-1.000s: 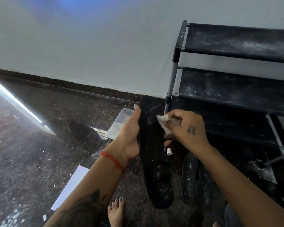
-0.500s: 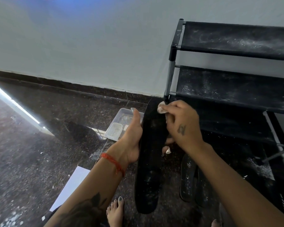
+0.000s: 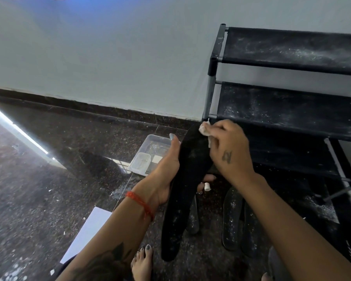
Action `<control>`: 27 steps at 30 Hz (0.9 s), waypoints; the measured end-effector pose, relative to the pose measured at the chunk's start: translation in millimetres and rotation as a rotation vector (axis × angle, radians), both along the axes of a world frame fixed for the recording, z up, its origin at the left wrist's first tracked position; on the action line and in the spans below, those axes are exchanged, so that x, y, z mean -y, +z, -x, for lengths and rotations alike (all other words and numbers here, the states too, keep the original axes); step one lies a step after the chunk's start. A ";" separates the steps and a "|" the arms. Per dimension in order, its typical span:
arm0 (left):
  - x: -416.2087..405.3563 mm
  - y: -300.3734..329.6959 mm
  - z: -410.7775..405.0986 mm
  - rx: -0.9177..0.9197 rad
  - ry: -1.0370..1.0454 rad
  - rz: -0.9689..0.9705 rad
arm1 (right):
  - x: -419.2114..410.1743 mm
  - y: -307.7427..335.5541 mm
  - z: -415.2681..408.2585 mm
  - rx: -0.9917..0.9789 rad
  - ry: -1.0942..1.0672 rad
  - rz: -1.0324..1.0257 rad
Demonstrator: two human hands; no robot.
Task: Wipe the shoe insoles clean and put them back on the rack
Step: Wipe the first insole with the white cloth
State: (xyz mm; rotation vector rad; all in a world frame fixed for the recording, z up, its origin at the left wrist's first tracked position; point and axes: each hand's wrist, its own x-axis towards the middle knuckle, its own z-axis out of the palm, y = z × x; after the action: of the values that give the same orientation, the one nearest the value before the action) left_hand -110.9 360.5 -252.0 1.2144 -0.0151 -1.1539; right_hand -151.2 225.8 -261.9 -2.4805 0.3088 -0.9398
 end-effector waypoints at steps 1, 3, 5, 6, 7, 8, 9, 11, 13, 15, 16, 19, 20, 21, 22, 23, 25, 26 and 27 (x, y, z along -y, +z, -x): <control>-0.4 -0.2 -0.8 -0.002 -0.004 0.007 | 0.4 1.9 0.1 0.054 -0.015 -0.023; -1.5 0.9 -0.3 0.011 -0.015 0.035 | -5.3 4.2 1.3 0.116 0.072 0.000; -1.8 2.9 1.5 0.040 -0.014 0.059 | -16.5 2.4 4.7 0.068 0.227 0.092; -1.7 3.5 2.0 0.076 -0.010 0.051 | -21.0 1.2 6.3 0.023 0.275 0.120; -2.3 4.7 2.9 0.109 -0.006 0.029 | -22.6 0.5 6.9 -0.013 0.289 0.126; -2.8 5.0 3.7 0.120 -0.010 0.008 | -21.2 1.0 6.2 -0.037 0.283 0.118; -3.1 5.2 4.2 0.118 -0.027 -0.003 | -19.0 2.3 5.0 -0.051 0.262 0.107; -2.8 4.7 5.4 0.104 -0.068 -0.010 | -12.0 6.0 4.2 -0.096 0.185 0.073; -2.4 4.3 6.1 0.059 -0.087 -0.022 | 1.4 4.6 2.7 -0.116 0.051 0.059; -2.5 4.1 4.1 0.032 -0.090 -0.029 | 11.8 4.3 2.6 -0.081 -0.067 0.044; -2.6 4.3 2.7 0.029 -0.085 -0.023 | 12.8 5.7 3.2 -0.029 -0.075 0.026; -3.1 6.0 1.9 0.014 -0.027 0.020 | -1.3 8.5 6.9 0.081 0.116 0.025; -3.2 5.1 1.5 0.002 -0.003 0.024 | -10.2 7.1 8.8 0.055 0.203 0.049; -2.7 6.5 2.3 -0.004 0.017 0.022 | -17.3 4.9 10.5 0.021 0.264 0.083; -3.0 6.0 2.2 -0.003 0.032 0.019 | -20.6 2.7 11.2 -0.013 0.282 0.118; -3.2 6.6 2.9 0.004 0.040 0.019 | -20.0 1.2 10.9 -0.050 0.260 0.145; -4.0 7.0 3.0 0.007 0.031 0.026 | -10.1 -0.2 8.2 -0.116 0.145 0.178; -4.0 7.7 2.8 -0.011 0.021 0.027 | -3.3 -0.8 6.7 -0.145 0.075 0.176; -3.9 8.2 2.8 -0.035 0.018 0.024 | 3.9 -1.1 5.8 -0.160 0.009 0.153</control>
State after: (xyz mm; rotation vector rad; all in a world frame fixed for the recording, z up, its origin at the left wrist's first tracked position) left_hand -113.7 364.4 -243.8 1.1713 0.0081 -1.1559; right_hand -157.1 221.9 -263.0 -2.7020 0.2870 -0.7886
